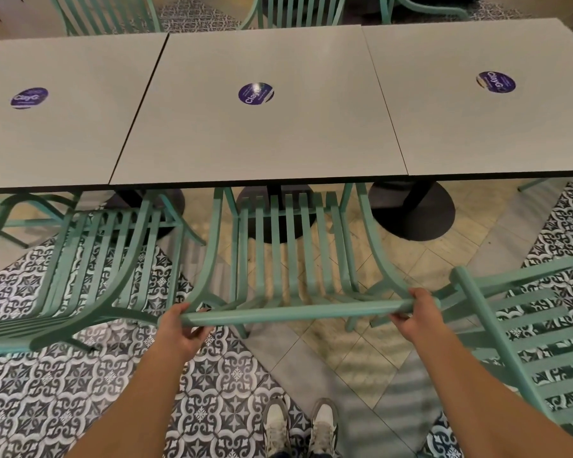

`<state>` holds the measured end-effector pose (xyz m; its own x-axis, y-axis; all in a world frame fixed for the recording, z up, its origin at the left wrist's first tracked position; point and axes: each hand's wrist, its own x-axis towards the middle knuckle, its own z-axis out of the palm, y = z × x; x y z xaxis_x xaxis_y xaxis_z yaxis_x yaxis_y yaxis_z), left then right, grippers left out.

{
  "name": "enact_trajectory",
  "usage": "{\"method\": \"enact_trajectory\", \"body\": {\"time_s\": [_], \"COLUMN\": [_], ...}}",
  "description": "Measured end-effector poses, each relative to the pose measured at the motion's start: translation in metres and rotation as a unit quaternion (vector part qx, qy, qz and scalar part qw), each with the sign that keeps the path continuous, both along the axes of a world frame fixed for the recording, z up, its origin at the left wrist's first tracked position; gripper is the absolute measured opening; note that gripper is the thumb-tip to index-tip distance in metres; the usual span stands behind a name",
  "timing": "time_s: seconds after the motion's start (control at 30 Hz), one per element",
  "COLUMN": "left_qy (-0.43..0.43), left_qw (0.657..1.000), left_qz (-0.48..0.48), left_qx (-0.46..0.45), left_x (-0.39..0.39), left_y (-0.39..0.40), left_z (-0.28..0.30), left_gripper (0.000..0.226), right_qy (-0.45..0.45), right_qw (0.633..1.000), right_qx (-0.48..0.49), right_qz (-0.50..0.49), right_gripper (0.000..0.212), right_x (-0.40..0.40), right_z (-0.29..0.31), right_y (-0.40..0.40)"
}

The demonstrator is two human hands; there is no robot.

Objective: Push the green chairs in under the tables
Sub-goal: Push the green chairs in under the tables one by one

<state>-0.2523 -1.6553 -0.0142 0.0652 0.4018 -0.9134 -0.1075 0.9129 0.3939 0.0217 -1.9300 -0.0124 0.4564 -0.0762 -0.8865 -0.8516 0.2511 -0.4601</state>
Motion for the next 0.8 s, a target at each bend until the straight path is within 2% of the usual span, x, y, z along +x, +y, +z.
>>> {"method": "enact_trajectory", "body": {"time_s": [0.17, 0.3, 0.4, 0.53, 0.63, 0.73, 0.8], "left_qy": [0.003, -0.008, -0.042, -0.093, -0.119, -0.113, -0.107], "left_qw": [0.999, 0.985, 0.965, 0.898, 0.859, 0.817, 0.78], "left_qz": [-0.038, -0.173, -0.261, -0.429, -0.497, -0.563, -0.615], "left_qx": [0.019, 0.014, -0.004, -0.036, -0.042, -0.041, -0.04], "left_x": [-0.001, -0.002, 0.012, 0.045, 0.077, 0.103, 0.114], "left_y": [-0.005, -0.02, -0.039, -0.076, -0.111, -0.149, -0.177], "left_z": [-0.002, -0.008, -0.012, -0.019, -0.021, -0.017, -0.012], "left_gripper": [0.036, 0.046, 0.055, 0.073, 0.071, 0.072, 0.067], "right_qy": [-0.025, -0.067, -0.105, -0.118, -0.102, -0.1, -0.109], "right_qw": [1.0, 0.996, 0.99, 0.989, 0.989, 0.979, 0.974], "right_qx": [-0.003, 0.054, 0.087, 0.083, 0.071, 0.066, 0.068], "right_qz": [0.014, 0.016, 0.03, -0.011, -0.078, -0.163, -0.188], "right_gripper": [0.03, 0.03, 0.062, 0.066, 0.079, 0.065, 0.08], "right_x": [-0.003, -0.019, -0.041, -0.08, -0.112, -0.144, -0.16], "right_z": [0.005, 0.007, 0.009, -0.001, -0.008, -0.013, -0.009], "right_y": [-0.003, -0.017, -0.038, -0.093, -0.141, -0.188, -0.209]}}
